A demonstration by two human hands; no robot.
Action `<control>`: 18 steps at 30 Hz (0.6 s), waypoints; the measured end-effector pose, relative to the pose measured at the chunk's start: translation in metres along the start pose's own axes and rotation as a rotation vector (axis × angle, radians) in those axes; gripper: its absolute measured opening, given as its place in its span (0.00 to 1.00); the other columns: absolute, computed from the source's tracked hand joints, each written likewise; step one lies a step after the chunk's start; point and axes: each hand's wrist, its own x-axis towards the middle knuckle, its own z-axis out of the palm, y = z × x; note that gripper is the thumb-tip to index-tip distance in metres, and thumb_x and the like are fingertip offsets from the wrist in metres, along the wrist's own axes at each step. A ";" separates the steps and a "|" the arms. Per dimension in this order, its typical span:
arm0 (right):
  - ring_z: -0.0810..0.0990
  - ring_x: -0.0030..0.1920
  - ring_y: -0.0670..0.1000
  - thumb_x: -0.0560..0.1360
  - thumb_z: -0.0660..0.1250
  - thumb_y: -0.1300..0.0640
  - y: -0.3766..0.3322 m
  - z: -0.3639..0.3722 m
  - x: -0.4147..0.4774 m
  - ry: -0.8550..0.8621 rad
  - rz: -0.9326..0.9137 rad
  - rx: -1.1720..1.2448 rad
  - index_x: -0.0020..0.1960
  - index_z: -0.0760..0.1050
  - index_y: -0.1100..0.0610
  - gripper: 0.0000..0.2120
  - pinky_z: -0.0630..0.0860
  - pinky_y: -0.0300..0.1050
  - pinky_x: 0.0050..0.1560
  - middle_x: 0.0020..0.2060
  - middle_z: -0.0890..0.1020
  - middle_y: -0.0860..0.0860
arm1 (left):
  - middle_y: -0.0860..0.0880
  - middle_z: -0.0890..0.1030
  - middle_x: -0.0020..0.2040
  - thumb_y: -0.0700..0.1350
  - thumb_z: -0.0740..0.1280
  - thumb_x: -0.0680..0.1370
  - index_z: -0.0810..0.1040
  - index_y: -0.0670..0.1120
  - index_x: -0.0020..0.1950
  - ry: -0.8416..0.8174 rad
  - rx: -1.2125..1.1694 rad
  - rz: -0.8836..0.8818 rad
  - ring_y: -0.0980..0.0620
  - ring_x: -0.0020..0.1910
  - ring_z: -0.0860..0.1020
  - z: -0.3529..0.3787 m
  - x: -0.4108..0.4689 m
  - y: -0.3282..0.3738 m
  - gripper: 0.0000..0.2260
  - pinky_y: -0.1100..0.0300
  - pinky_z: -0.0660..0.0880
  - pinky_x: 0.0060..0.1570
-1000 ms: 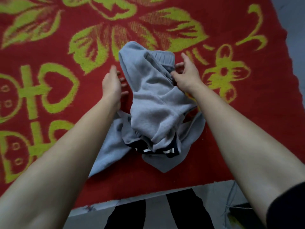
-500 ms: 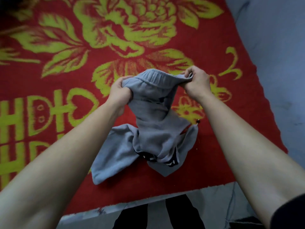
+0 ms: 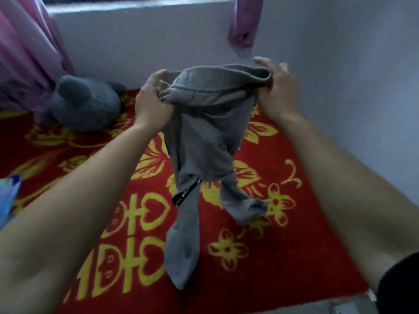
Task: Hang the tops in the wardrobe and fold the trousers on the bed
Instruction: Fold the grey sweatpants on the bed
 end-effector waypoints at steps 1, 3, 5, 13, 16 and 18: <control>0.79 0.54 0.58 0.73 0.61 0.60 -0.008 -0.007 0.004 0.013 -0.011 -0.009 0.66 0.77 0.44 0.24 0.73 0.45 0.55 0.53 0.77 0.56 | 0.48 0.81 0.47 0.42 0.67 0.68 0.71 0.56 0.69 -0.012 0.112 0.043 0.42 0.47 0.81 -0.009 0.000 0.007 0.29 0.48 0.78 0.52; 0.79 0.54 0.58 0.73 0.63 0.59 -0.013 -0.011 -0.004 -0.005 -0.026 -0.014 0.63 0.80 0.46 0.20 0.71 0.41 0.53 0.53 0.78 0.57 | 0.46 0.83 0.53 0.45 0.66 0.68 0.64 0.62 0.73 -0.094 0.361 0.103 0.40 0.52 0.80 -0.019 -0.014 0.009 0.34 0.50 0.77 0.53; 0.78 0.53 0.58 0.75 0.66 0.60 0.000 -0.001 -0.032 -0.080 -0.012 -0.016 0.61 0.82 0.49 0.17 0.69 0.40 0.52 0.52 0.78 0.58 | 0.45 0.82 0.58 0.50 0.65 0.68 0.63 0.63 0.73 -0.271 0.542 0.135 0.38 0.55 0.79 -0.014 -0.044 -0.009 0.33 0.50 0.75 0.52; 0.77 0.52 0.59 0.74 0.68 0.62 0.102 0.083 -0.248 -0.681 0.318 -0.266 0.58 0.81 0.49 0.15 0.72 0.42 0.53 0.49 0.70 0.51 | 0.45 0.83 0.53 0.44 0.67 0.74 0.76 0.51 0.48 -0.904 0.629 -0.333 0.42 0.56 0.79 0.040 -0.238 -0.159 0.05 0.56 0.73 0.47; 0.77 0.53 0.63 0.73 0.67 0.63 0.130 0.098 -0.331 -0.912 0.403 -0.339 0.58 0.81 0.50 0.16 0.76 0.53 0.57 0.54 0.71 0.57 | 0.47 0.83 0.56 0.43 0.65 0.75 0.81 0.53 0.49 -1.119 0.640 -0.550 0.45 0.55 0.80 0.053 -0.314 -0.206 0.07 0.58 0.75 0.50; 0.78 0.54 0.64 0.75 0.66 0.61 0.147 0.102 -0.376 -1.038 0.462 -0.392 0.59 0.79 0.51 0.14 0.76 0.54 0.57 0.57 0.70 0.57 | 0.47 0.82 0.58 0.44 0.63 0.75 0.81 0.49 0.53 -1.140 0.671 -0.655 0.45 0.56 0.79 0.059 -0.349 -0.229 0.10 0.56 0.76 0.53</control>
